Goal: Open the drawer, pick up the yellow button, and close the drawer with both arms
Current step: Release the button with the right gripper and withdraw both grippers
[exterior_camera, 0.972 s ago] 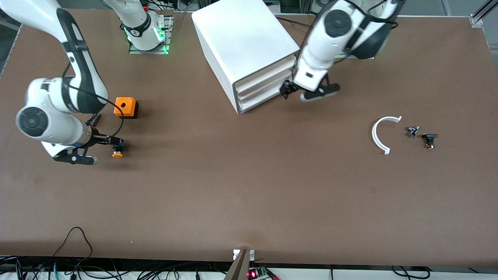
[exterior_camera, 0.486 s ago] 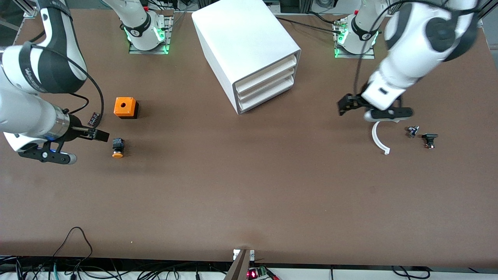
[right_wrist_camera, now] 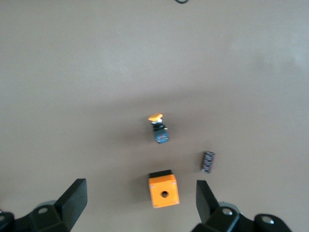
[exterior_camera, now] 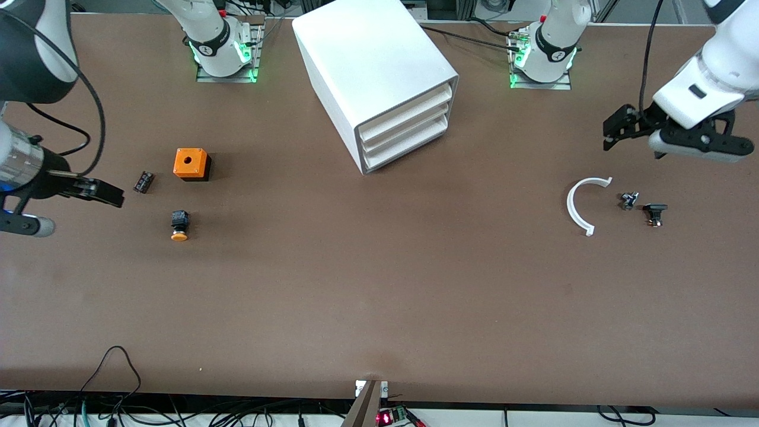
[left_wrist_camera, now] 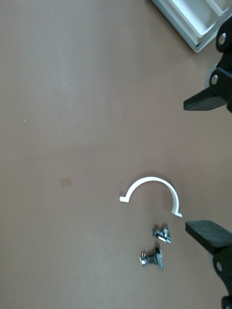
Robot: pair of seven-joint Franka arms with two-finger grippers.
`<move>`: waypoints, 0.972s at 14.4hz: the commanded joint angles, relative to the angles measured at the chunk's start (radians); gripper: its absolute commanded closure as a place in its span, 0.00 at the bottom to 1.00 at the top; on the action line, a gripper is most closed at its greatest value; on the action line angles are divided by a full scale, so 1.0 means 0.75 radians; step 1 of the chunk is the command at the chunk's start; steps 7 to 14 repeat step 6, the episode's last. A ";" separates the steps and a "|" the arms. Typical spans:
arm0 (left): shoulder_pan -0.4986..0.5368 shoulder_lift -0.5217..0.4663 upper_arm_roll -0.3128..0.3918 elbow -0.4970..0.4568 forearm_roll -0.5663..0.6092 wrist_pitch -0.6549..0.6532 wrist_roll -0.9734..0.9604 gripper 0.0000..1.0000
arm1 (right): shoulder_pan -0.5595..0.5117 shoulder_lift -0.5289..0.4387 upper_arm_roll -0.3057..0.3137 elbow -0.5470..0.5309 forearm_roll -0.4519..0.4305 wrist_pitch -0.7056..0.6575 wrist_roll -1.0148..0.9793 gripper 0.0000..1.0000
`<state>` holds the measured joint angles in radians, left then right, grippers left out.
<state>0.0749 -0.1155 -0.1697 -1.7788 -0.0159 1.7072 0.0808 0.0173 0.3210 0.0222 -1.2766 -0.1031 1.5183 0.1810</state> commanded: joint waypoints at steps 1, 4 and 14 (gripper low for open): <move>-0.016 -0.014 0.003 0.042 0.035 -0.057 0.027 0.00 | -0.005 -0.084 -0.111 -0.115 0.021 -0.022 -0.131 0.00; -0.020 -0.014 0.007 0.044 0.035 -0.057 0.027 0.00 | -0.001 -0.113 -0.158 -0.177 0.025 -0.006 -0.131 0.00; -0.020 -0.012 0.007 0.046 0.035 -0.063 0.023 0.00 | -0.005 -0.152 -0.159 -0.226 0.025 0.009 -0.149 0.00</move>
